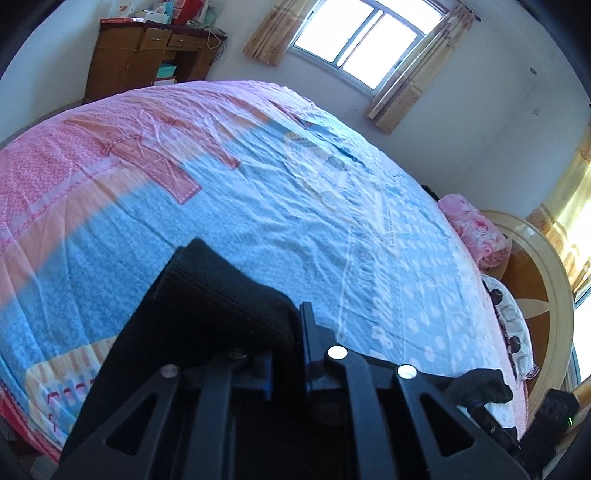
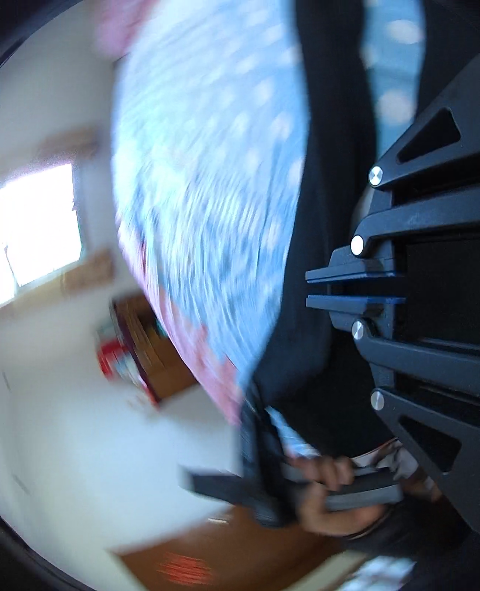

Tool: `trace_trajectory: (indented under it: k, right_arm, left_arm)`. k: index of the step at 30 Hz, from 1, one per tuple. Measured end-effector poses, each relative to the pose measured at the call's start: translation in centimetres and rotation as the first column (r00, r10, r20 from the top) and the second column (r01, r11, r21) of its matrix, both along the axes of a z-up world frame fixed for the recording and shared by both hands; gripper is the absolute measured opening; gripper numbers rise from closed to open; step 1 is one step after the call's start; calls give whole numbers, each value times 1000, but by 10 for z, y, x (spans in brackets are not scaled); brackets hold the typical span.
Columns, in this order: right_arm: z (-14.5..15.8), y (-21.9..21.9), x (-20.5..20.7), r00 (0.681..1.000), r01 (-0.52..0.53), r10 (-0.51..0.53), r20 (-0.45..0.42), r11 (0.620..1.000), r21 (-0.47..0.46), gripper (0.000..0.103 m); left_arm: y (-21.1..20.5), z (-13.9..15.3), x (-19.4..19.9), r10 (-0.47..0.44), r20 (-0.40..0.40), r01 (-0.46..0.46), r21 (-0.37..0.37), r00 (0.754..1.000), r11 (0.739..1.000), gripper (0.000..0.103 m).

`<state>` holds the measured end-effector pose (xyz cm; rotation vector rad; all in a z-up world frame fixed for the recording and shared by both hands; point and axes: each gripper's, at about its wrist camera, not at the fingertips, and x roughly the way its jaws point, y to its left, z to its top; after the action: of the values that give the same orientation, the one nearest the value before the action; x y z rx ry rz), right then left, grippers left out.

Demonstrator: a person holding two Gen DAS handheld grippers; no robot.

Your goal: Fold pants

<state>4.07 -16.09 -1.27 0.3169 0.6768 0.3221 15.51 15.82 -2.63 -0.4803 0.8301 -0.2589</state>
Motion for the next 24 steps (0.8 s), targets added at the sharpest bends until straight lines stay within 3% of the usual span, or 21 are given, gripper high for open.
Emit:
trace_trajectory:
  k: [2, 4, 6, 8, 12, 16, 21, 24]
  right_arm:
    - [-2, -52, -1, 990, 121, -110, -86, 984, 134, 56]
    - [-4, -98, -9, 968, 242, -213, -134, 935, 259, 69]
    - [-8, -128, -10, 944, 320, -274, -184, 894, 312, 69]
    - [-10, -145, -1, 916, 382, -317, -247, 879, 286, 69]
    - [-20, -159, 21, 904, 375, -279, -324, 881, 287, 69]
    - [-41, -164, 37, 847, 416, -266, -461, 871, 262, 69]
    - [-42, -162, 66, 804, 447, -301, -513, 875, 186, 69]
    - [-49, -162, 86, 744, 453, -304, -595, 884, 115, 69]
  left_arm:
    - [5, 7, -6, 8, 8, -7, -19, 1000, 1000, 12]
    - [7, 11, -11, 12, 12, -12, -30, 1000, 999, 12]
    - [8, 13, -16, 5, 9, -5, -47, 1000, 999, 12]
    - [9, 15, -21, 1, 13, -1, -57, 1000, 998, 12]
    - [13, 21, -28, 3, 24, -2, -64, 1000, 998, 12]
    - [12, 22, -30, 2, 29, -1, -52, 1000, 999, 12]
    - [9, 21, -30, -3, 28, 4, -46, 1000, 999, 12]
    - [12, 23, -32, -2, 32, 4, -60, 999, 998, 12]
